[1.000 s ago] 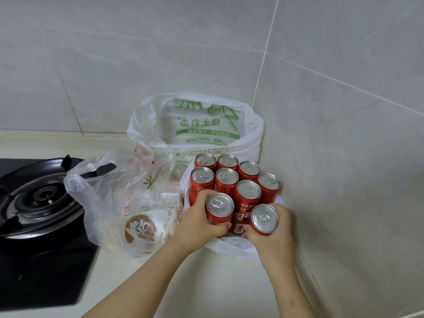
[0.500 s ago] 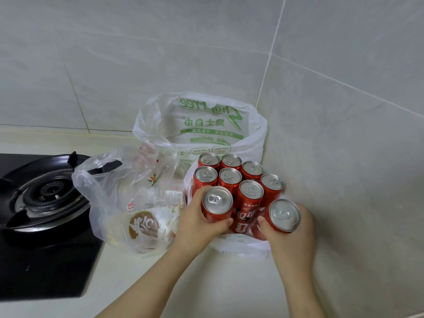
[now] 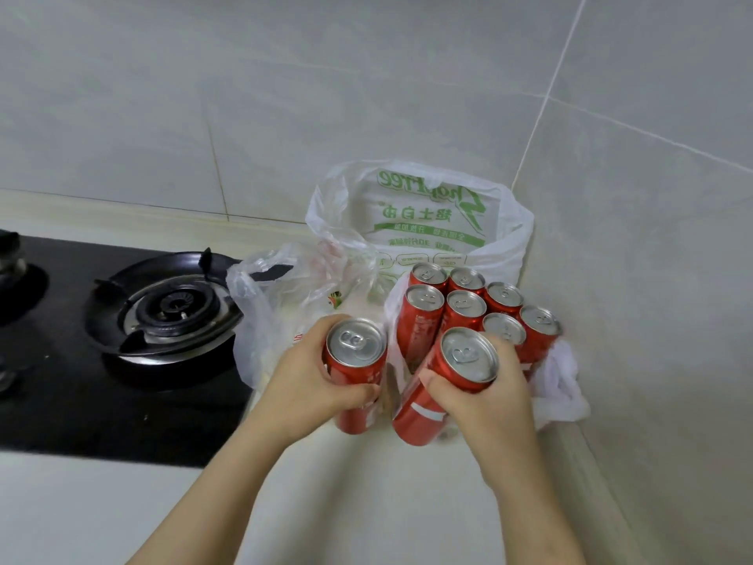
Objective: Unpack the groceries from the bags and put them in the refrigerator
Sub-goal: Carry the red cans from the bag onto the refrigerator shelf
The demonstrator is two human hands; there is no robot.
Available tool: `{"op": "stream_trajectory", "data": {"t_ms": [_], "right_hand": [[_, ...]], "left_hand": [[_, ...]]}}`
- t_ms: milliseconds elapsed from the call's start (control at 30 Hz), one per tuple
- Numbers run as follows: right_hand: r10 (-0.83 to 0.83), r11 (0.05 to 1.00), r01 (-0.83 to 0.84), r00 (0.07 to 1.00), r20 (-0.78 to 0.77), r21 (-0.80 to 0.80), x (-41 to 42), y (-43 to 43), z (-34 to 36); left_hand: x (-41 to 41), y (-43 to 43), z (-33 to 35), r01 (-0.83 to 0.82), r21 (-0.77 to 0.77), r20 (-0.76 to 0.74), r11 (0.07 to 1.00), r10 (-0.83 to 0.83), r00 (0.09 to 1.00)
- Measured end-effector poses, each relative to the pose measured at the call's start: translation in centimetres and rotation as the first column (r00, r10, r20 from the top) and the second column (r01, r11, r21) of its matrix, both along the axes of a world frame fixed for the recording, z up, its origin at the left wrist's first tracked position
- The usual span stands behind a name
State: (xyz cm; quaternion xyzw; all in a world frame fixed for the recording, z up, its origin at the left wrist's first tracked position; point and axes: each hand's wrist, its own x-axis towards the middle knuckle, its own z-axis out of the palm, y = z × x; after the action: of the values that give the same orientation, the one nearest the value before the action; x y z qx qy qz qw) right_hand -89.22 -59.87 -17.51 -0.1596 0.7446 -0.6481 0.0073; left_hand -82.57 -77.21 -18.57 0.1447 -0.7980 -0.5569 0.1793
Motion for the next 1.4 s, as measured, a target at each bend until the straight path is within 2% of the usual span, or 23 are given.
{"op": "stream_trajectory", "data": {"t_ms": [133, 333, 500, 667, 800, 1000, 1200, 1400], "right_hand": [[0.128, 0.991, -0.132, 0.985, 0.117, 0.027, 2.4, -2.7, -2.0], [0.158, 0.973, -0.185, 0.969, 0.188, 0.137, 6.1, -5.7, -3.9], [0.155, 0.963, -0.195, 0.965, 0.209, 0.188, 8.6, -6.7, -4.7], [0.17, 0.971, -0.2, 0.962, 0.214, 0.128, 9.8, -6.9, -4.8], [0.237, 0.959, -0.267, 0.939, 0.248, 0.093, 10.3, -6.7, -4.9], [0.262, 0.948, -0.303, 0.917, 0.3, 0.1, 10.3, -6.1, -6.1], [0.265, 0.933, -0.318, 0.924, 0.276, 0.17, 10.1, -7.0, -6.6], [0.445, 0.852, -0.496, 0.854, 0.269, 0.166, 9.9, -10.5, -5.4]], "left_hand": [[4.0, -1.6, -1.6, -0.028, 0.04, 0.121, 0.999, 0.023, 0.992], [8.5, -3.4, -3.1, -0.07, 0.048, 0.213, 0.996, 0.058, 0.975], [10.8, -4.1, -3.8, -0.078, 0.045, 0.212, 0.996, 0.067, 0.975], [12.2, -3.7, -4.1, -0.083, 0.052, 0.183, 0.995, 0.072, 0.98], [12.6, -3.5, -4.6, -0.077, 0.079, 0.159, 0.994, 0.063, 0.985], [12.8, -3.0, -5.3, -0.065, 0.116, 0.118, 0.991, 0.051, 0.992], [13.8, -2.7, -5.4, -0.225, 0.064, 0.075, 0.972, 0.22, 0.973], [16.0, -4.7, -3.5, -0.452, -0.065, 0.073, 0.889, 0.456, 0.887]]}}
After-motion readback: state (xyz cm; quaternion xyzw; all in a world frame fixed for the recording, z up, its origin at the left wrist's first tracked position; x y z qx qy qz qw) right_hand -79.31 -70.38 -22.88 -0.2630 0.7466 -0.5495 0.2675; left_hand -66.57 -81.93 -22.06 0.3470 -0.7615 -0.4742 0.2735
